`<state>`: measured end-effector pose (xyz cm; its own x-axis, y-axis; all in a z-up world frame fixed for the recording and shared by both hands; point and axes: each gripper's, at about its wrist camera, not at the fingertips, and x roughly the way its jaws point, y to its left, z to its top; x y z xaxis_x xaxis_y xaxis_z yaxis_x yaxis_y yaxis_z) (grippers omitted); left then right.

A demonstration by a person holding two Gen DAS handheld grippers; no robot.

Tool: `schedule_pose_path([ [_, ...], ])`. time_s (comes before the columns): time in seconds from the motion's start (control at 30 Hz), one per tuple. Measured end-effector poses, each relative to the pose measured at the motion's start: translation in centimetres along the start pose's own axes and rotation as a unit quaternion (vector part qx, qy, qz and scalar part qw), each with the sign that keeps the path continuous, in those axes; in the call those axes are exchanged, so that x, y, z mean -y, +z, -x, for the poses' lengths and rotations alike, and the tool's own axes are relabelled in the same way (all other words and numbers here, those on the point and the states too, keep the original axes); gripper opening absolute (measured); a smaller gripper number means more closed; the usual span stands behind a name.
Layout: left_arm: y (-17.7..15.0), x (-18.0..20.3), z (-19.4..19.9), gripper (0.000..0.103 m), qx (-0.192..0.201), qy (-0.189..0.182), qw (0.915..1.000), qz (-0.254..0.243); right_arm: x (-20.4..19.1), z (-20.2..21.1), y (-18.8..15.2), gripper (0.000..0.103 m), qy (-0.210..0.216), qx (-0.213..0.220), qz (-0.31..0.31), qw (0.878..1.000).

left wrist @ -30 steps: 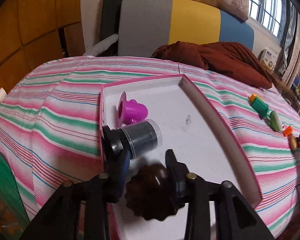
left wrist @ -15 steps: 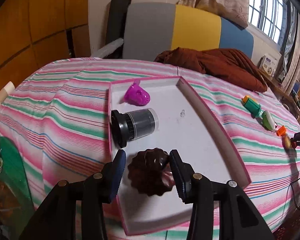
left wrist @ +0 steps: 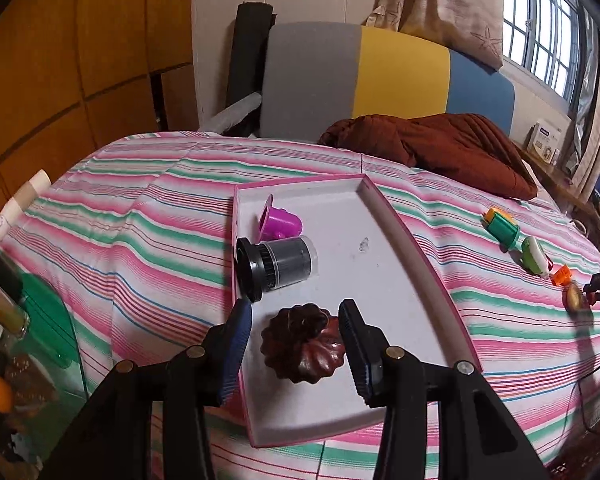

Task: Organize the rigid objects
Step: 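Lower the brown mold into the tray and open the left gripper, then carry the red puzzle piece into the tray with the right gripper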

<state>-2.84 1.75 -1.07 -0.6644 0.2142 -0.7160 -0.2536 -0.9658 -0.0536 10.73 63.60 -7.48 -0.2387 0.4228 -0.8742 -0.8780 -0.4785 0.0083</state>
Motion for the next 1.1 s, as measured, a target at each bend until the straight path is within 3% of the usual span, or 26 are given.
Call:
schedule_pose_path([
  [0.3, -0.7, -0.3, 1.3, 0.045, 0.001, -0.007, 1.0000, 0.000, -1.7, 2.7, 0.2, 0.032, 0.034, 0.067, 0.035, 0.997],
  [0.77, -0.9, 0.1, 1.7, 0.045, 0.004, -0.012, 0.9999, -0.007, -7.1, 6.2, -1.8, 0.032, 0.108, 0.073, 0.115, 0.985],
  [0.9, -0.9, 0.1, 1.7, 0.045, 0.001, -0.011, 0.9999, -0.007, -10.4, 9.3, -3.0, 0.032, 0.149, 0.084, 0.156, 0.973],
  [1.1, -0.9, 0.0, 1.8, 0.045, 0.000, -0.016, 0.9999, -0.005, -18.2, 13.9, -7.3, 0.032, 0.212, 0.089, 0.249, 0.941],
])
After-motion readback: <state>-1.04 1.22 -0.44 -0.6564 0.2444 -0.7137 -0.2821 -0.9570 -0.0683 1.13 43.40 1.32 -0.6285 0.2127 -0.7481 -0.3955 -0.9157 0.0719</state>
